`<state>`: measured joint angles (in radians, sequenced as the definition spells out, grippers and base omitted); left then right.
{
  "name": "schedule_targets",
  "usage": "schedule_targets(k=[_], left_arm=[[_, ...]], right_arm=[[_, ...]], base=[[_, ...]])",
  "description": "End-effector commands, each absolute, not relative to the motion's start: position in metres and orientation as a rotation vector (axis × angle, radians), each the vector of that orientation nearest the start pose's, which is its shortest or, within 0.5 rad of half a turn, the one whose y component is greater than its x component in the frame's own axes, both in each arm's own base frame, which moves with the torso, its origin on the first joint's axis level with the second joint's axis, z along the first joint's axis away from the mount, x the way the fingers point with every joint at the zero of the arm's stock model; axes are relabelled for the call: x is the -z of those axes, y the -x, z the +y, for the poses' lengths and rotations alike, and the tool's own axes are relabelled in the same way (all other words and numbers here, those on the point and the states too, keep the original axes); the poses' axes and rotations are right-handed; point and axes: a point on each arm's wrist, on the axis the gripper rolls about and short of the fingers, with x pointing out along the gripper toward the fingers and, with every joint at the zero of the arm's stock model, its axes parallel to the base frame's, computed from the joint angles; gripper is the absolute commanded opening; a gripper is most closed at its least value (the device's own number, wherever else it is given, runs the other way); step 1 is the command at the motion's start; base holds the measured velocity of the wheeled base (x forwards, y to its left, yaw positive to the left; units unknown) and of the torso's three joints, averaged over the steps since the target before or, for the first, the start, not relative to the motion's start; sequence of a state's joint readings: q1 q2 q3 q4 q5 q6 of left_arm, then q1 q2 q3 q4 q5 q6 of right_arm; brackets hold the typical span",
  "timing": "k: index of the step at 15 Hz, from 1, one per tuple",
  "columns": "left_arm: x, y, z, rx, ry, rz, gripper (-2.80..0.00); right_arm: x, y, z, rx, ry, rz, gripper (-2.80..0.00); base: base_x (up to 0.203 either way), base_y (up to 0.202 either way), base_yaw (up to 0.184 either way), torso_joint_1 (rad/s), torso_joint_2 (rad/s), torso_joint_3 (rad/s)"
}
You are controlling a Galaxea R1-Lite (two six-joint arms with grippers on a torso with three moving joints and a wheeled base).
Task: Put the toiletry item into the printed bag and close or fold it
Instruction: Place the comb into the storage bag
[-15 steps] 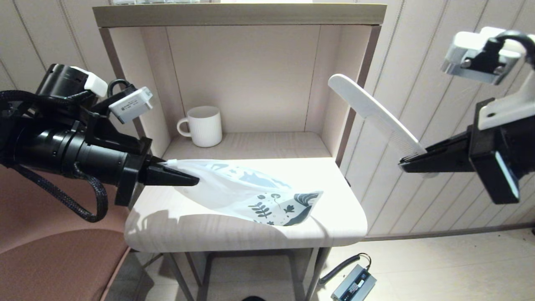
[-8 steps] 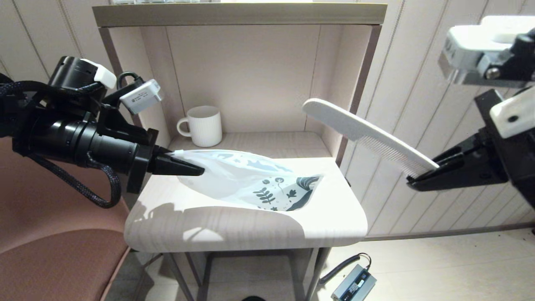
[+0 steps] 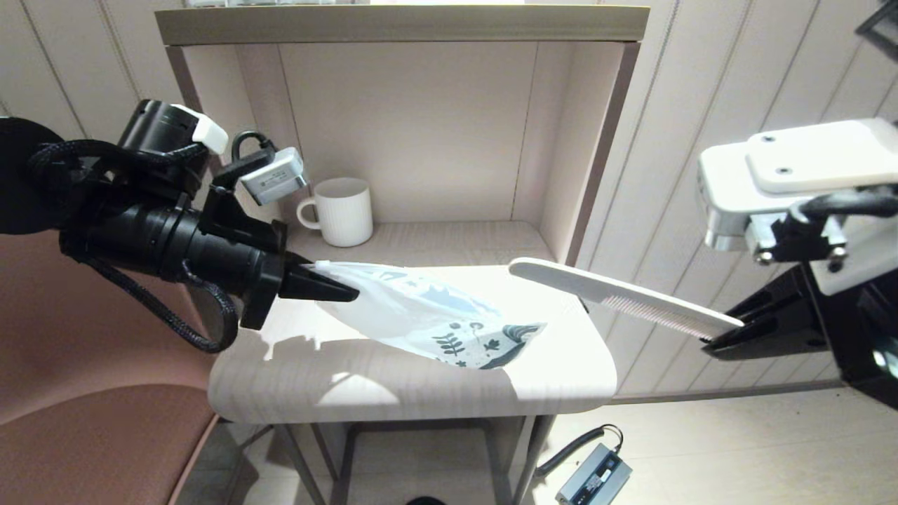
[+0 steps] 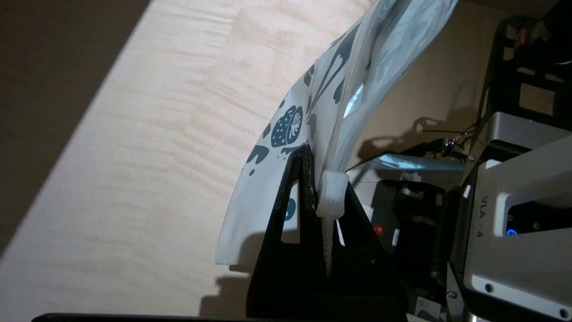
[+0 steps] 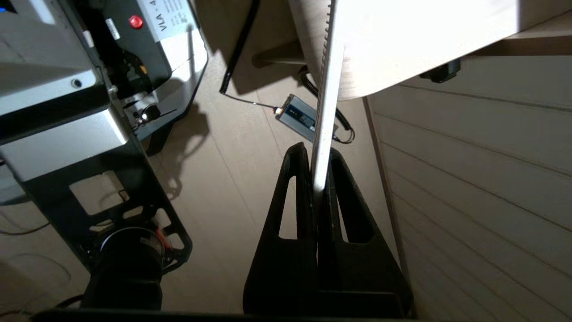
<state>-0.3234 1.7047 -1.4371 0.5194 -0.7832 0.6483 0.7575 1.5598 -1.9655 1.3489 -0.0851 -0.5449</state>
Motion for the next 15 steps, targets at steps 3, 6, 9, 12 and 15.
schedule_targets(k=[3,6,9,12,15], left_arm=[[-0.265,-0.269,-0.136,1.28,-0.441,0.398,-2.8],[-0.275,-0.263,-0.144,1.271,-0.479,0.375,-2.8],[-0.28,-0.256,-0.144,1.278,-0.483,0.367,-2.8],[-0.284,-0.249,-0.145,1.29,-0.488,0.353,-2.8],[-0.285,-0.243,-0.149,1.314,-0.494,0.346,-2.8]], right_arm=[[-0.344,-0.144,0.138,-0.89,0.923,0.773,-2.8],[-0.34,-0.147,0.141,-0.895,0.935,0.808,-2.8],[-0.334,-0.153,0.148,-0.9,0.944,0.839,-2.8],[-0.329,-0.16,0.154,-0.898,0.946,0.855,-2.8],[-0.324,-0.166,0.16,-0.899,0.949,0.871,-2.8]], base=[[0.0,0.0,0.0,0.0,0.0,0.0],[0.0,0.0,0.0,0.0,0.0,0.0],[0.0,0.0,0.0,0.0,0.0,0.0],[0.0,0.0,0.0,0.0,0.0,0.0],[0.0,0.0,0.0,0.0,0.0,0.0]])
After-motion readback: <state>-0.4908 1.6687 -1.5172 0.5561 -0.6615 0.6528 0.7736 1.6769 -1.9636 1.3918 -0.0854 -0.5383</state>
